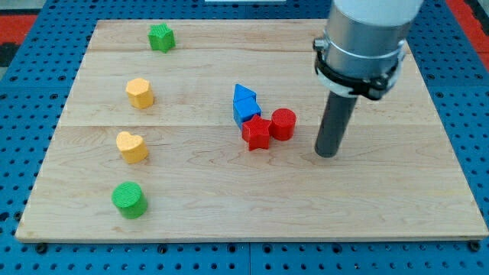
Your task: Push the red circle to the right side of the blue cube
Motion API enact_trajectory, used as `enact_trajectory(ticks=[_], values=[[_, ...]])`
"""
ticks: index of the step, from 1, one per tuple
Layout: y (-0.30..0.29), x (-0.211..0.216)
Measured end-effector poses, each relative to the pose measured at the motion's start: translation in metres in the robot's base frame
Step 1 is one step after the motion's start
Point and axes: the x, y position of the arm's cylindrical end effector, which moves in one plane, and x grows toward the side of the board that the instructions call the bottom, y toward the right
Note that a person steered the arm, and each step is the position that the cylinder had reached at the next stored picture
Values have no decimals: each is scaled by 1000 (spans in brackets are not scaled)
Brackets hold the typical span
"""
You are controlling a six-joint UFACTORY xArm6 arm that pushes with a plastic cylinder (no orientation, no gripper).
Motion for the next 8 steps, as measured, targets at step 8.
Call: enact_trajectory(ticks=[8], values=[[-58, -34]])
